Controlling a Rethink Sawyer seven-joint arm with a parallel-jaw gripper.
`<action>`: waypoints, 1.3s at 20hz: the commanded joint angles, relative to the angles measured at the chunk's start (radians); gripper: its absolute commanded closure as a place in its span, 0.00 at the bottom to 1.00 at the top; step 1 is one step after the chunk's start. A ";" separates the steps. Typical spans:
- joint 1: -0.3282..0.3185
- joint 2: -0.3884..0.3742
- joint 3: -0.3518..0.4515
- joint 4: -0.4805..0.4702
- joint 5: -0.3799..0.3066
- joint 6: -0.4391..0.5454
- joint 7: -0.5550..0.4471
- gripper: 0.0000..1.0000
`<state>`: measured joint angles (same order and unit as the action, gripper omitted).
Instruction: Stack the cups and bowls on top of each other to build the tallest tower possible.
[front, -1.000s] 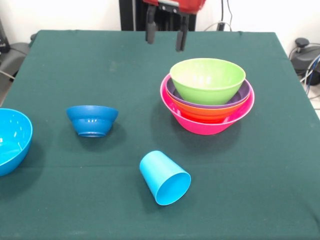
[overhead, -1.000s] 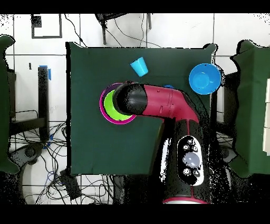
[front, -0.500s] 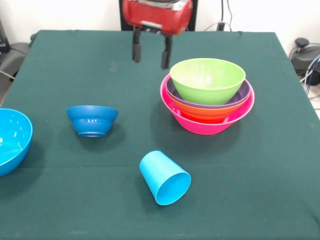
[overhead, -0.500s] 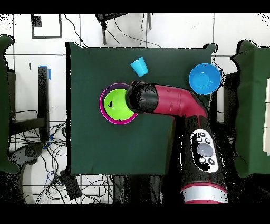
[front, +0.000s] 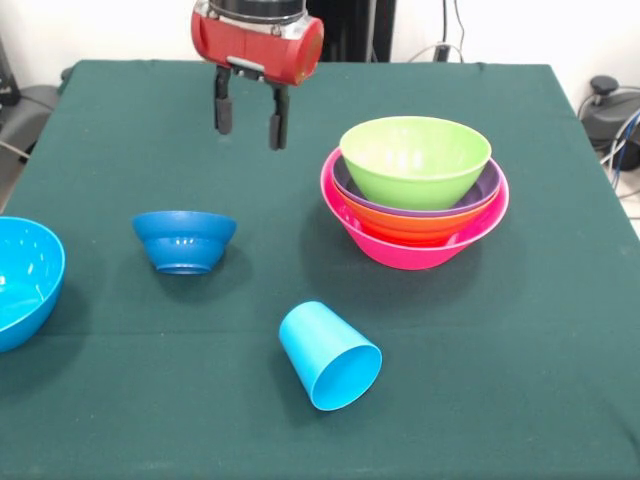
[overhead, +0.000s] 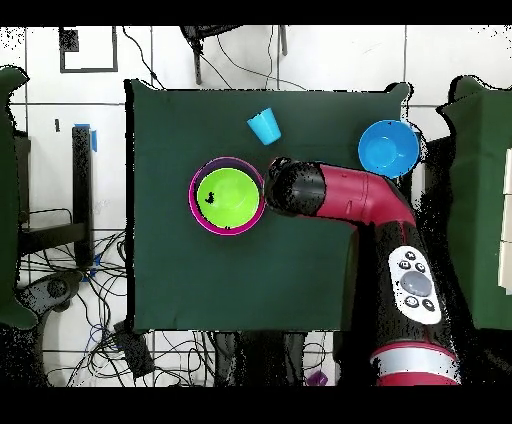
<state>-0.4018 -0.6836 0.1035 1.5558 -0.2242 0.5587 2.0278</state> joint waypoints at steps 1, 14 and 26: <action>0.013 0.085 0.125 -0.057 -0.113 -0.050 -0.153 0.00; -0.095 0.189 0.271 -0.235 -0.158 0.136 -0.372 0.00; -0.107 0.329 0.391 -0.512 -0.188 0.451 -0.603 0.00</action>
<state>-0.5247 -0.4282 0.3693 1.1949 -0.3363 0.8761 1.7925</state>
